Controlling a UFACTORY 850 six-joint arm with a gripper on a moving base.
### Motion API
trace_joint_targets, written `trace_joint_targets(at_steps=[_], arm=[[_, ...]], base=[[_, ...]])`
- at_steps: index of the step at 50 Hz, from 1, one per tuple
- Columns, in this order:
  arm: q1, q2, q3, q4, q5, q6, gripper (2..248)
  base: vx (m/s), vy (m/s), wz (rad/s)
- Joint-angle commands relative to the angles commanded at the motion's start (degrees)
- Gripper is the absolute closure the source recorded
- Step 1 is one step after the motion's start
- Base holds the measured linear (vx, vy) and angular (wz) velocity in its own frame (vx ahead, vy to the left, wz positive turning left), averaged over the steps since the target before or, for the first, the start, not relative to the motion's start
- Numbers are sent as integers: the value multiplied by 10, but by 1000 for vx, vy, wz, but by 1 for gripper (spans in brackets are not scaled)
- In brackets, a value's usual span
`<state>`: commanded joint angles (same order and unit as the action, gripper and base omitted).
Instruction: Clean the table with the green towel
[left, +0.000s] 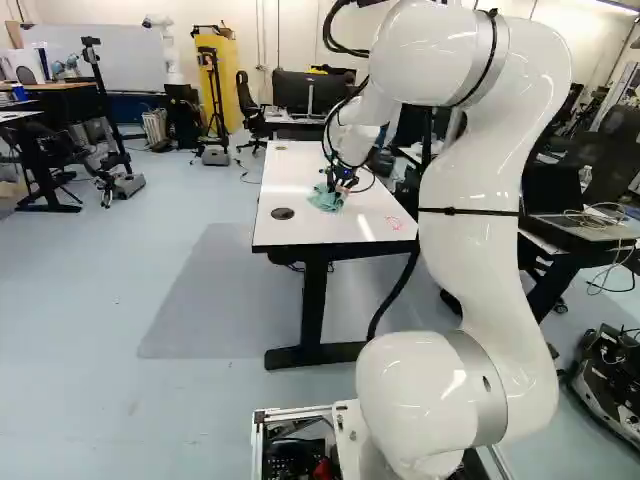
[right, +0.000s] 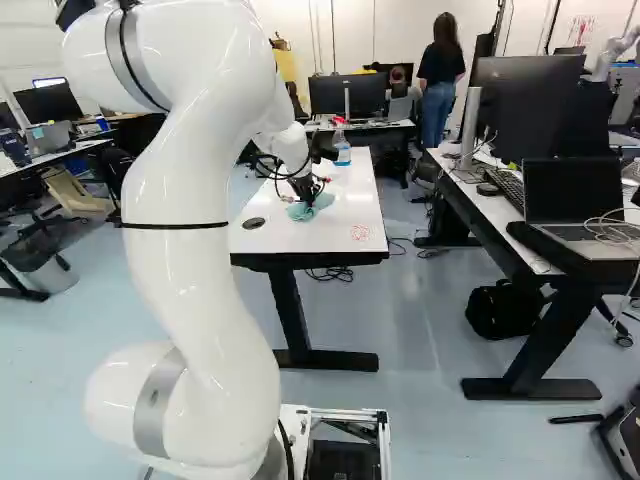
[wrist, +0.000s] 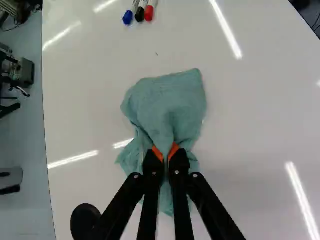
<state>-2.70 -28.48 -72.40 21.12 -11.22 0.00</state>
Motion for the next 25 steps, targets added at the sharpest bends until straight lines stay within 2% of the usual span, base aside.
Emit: trace_joint_targets(at_steps=[25], arm=[[-38, 2, 2, 0, 0, 0, 220]], base=[[0, 0, 0]])
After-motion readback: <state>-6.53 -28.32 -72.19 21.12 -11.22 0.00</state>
